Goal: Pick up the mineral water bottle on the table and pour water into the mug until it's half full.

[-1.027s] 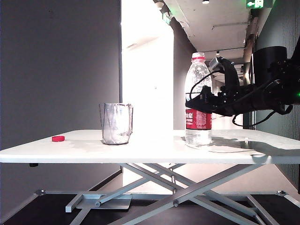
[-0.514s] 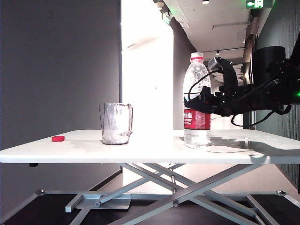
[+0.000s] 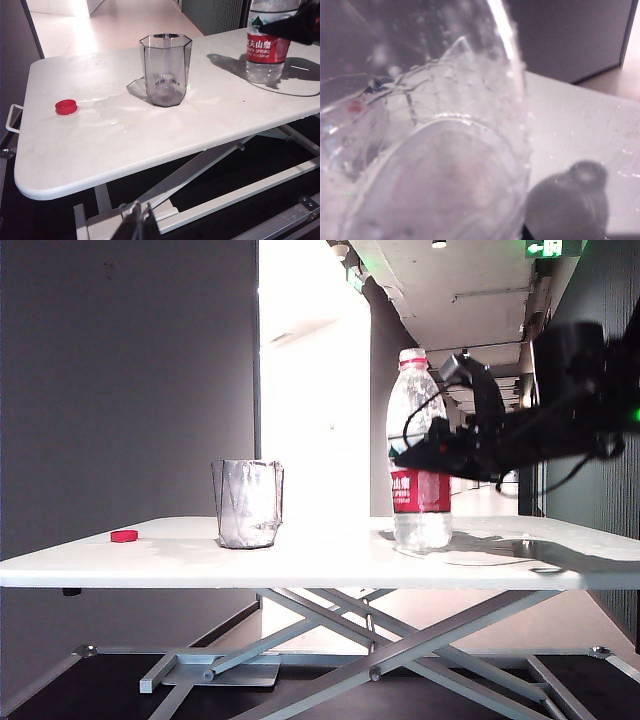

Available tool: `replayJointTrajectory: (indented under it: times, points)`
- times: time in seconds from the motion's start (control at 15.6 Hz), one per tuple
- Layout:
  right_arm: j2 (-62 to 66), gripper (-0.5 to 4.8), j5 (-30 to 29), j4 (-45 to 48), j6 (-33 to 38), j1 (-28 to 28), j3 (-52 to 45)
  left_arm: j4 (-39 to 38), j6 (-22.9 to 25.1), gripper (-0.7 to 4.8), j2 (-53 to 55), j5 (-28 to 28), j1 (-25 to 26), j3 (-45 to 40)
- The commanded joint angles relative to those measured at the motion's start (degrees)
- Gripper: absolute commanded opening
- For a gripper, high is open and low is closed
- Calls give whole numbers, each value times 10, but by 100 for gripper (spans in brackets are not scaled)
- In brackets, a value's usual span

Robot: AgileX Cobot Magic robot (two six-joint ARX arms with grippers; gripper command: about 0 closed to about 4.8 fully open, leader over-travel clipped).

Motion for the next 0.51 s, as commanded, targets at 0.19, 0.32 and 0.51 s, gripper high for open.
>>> replayJointTrajectory:
  times: [0.19, 0.32, 0.51]
  points:
    - [-35, 202, 39, -152, -91, 25, 71, -2, 2, -5, 0, 2, 0, 1]
    - [-36, 202, 88, -199, -123, 47, 101, -2, 2, -5, 0, 2, 0, 1]
    - [-36, 202, 181, -275, -196, 92, 142, -2, 2, -5, 0, 2, 0, 1]
